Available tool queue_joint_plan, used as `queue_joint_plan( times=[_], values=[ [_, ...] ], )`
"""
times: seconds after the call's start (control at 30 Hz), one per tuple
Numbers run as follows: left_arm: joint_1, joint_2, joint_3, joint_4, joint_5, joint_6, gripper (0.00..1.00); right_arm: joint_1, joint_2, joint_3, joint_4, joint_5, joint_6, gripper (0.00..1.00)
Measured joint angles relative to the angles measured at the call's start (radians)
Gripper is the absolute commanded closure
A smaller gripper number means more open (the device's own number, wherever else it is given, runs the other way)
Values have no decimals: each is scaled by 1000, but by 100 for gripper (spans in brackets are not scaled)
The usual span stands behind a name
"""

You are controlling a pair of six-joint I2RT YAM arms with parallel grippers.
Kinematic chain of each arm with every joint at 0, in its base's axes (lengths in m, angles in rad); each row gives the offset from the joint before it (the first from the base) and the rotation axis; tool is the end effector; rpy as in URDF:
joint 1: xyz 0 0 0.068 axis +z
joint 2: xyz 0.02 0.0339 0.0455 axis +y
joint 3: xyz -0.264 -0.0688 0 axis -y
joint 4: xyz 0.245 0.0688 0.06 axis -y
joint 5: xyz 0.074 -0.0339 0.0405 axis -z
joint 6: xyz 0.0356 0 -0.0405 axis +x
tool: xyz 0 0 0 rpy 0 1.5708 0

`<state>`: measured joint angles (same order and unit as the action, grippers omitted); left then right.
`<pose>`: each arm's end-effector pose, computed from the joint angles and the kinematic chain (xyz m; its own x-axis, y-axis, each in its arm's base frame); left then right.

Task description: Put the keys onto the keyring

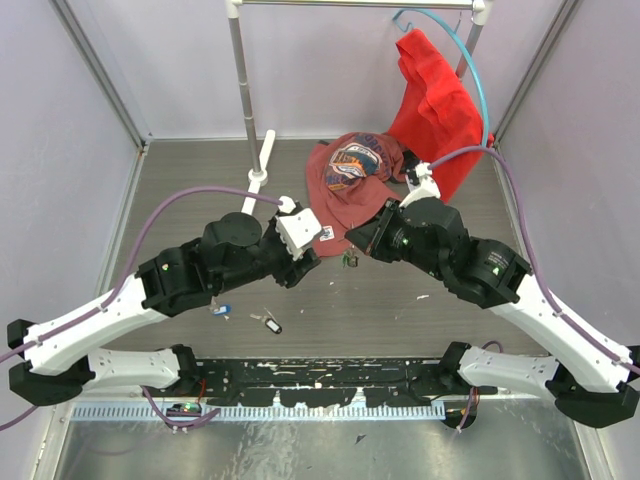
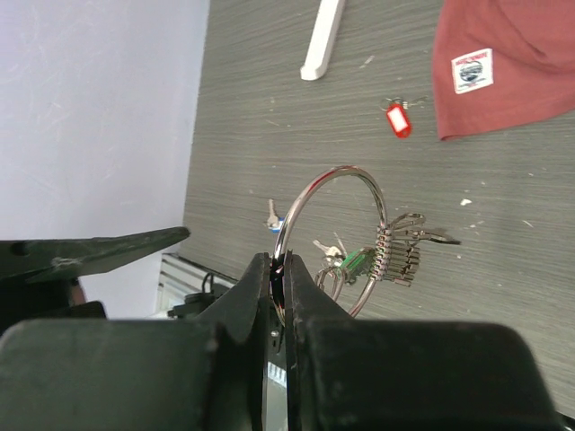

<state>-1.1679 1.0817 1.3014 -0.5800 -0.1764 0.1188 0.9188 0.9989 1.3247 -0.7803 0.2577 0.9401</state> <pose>0.0936 -0.2037 0.4201 -0.0376 0.3857 -0.9219 0.8517 0.4948 0.1723 0.1209 0.1435 0.4232 -0.6656 0.4151 -0.6202 -0.1562 0.7352 0.6596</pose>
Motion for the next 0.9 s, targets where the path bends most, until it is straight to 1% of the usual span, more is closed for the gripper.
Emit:
queue_joint_plan(
  times=[0.27,0.47,0.77,0.9],
  values=[
    [0,2,0,57,4,15,43,0,-26,-17,90,-97,-6,99],
    [0,2,0,116,19,31,46,0,-29,-31,132,-134,4,99],
    [0,4,0,152,37,37,56,0,-54,-53,171,-171,32,100],
    [0,10,0,157,37,38,58,0,-63,-55,185,-186,40,100]
  ],
)
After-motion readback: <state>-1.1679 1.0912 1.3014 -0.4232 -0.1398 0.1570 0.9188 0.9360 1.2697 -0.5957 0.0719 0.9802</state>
